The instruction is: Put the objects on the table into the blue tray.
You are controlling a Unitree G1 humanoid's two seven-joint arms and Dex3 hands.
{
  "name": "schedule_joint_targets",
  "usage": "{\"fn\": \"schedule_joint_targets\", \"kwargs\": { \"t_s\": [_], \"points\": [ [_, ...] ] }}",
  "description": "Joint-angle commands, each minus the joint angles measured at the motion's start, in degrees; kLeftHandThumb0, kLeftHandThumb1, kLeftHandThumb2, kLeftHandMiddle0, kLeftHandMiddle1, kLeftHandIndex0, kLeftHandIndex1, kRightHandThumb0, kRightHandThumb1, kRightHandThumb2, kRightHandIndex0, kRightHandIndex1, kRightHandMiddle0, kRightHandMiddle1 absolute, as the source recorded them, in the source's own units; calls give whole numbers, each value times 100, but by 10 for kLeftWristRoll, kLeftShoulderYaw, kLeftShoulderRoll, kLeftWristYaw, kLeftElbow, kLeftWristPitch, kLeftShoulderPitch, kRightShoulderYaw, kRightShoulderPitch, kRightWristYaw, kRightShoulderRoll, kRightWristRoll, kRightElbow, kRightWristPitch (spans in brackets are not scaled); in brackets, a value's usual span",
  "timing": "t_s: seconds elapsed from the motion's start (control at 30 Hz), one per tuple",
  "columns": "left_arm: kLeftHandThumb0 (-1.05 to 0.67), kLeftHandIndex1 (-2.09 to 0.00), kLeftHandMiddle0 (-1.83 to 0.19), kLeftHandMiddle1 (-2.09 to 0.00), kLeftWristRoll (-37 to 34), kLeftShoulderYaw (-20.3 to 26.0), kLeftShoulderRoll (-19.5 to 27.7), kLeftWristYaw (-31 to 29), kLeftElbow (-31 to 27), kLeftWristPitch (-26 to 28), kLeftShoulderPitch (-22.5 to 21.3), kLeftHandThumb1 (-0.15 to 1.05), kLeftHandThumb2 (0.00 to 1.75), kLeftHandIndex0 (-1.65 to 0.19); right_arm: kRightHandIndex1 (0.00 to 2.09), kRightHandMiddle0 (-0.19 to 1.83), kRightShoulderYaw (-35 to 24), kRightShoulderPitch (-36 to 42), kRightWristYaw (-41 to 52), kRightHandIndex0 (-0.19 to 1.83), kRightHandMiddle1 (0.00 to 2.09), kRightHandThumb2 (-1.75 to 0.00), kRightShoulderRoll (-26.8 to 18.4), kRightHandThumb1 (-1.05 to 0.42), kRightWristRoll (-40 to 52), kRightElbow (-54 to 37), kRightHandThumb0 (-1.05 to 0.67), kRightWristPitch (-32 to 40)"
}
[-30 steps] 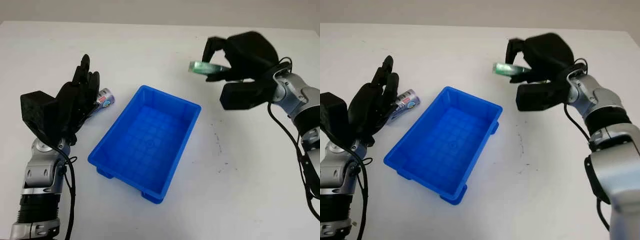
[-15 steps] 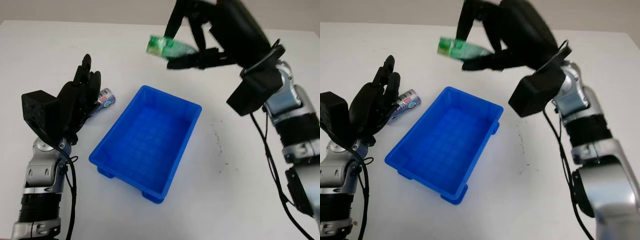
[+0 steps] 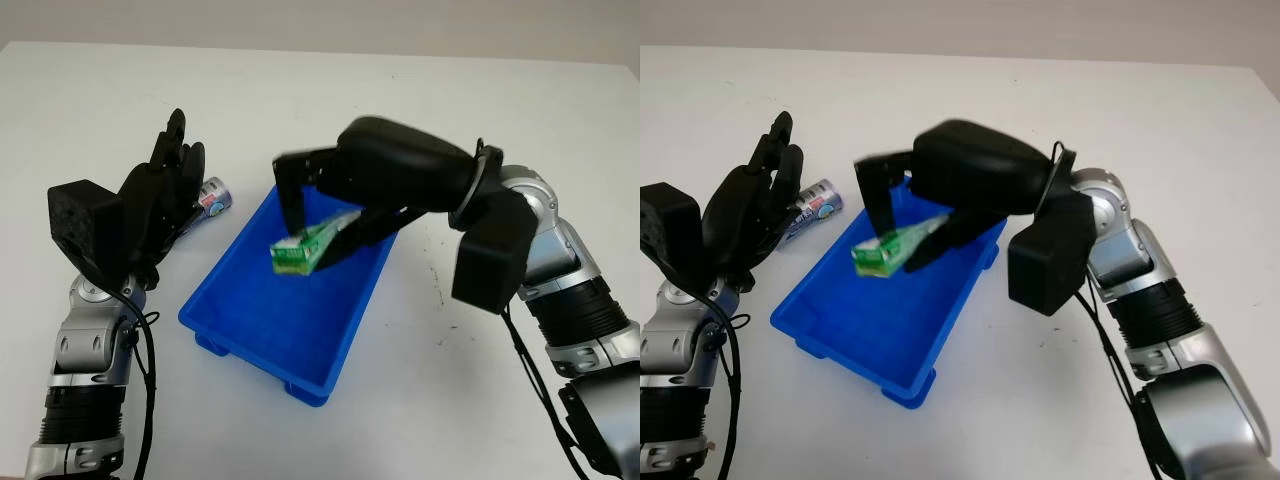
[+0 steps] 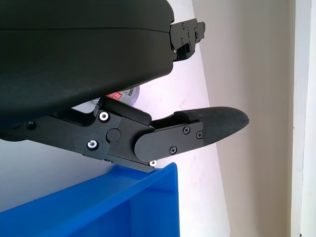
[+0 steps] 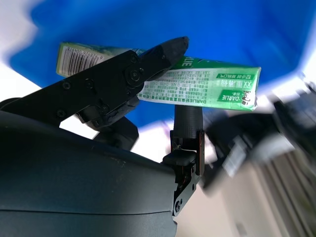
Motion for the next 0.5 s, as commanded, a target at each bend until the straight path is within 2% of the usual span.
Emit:
{"fn": "schedule_joint_targets", "kwargs": {
  "t_s": [0.0, 0.07, 0.1, 0.13, 0.17, 0.27, 0.47],
  "points": [
    [-80, -2, 19, -3, -2, -1, -5, 0, -4, 2, 9, 105, 62, 19, 161, 27, 13, -20, 31, 31, 155, -6, -25, -102, -23, 4, -61, 6],
    [-79, -3, 19, -4, 1, -3, -5, 3, -5, 3, 9, 105, 63, 18, 96, 18, 17, -30, 65, 16, 94, -5, -34, -102, -21, 6, -66, 4],
    [-79, -3, 18, -4, 2, -3, -5, 5, -5, 5, 8, 105, 63, 18, 68, 20, 16, -32, 76, 18, 70, -5, -37, -102, -17, 4, -67, 4],
    [-79, -4, 18, -4, 3, -4, -6, 6, -4, 6, 8, 105, 63, 18, 40, 14, 15, -33, 86, 13, 44, -6, -38, -103, -13, 3, -70, 6],
    [-79, -4, 18, -5, 3, -4, -6, 7, -4, 6, 7, 105, 63, 18, 28, 11, 14, -34, 94, 9, 33, -6, -39, -104, -11, 0, -71, 10],
    [-80, -4, 18, -5, 3, -4, -5, 7, -2, 6, 6, 105, 62, 17, 12, 1, 9, -38, 98, -1, 18, -9, -38, -105, -11, 2, -71, 8],
    [-79, -4, 18, -5, 3, -4, -3, 5, 1, 4, 4, 105, 62, 18, 6, -3, -9, -47, 71, -8, 11, -11, -30, -105, -7, 18, -70, 2]
  ]
}}
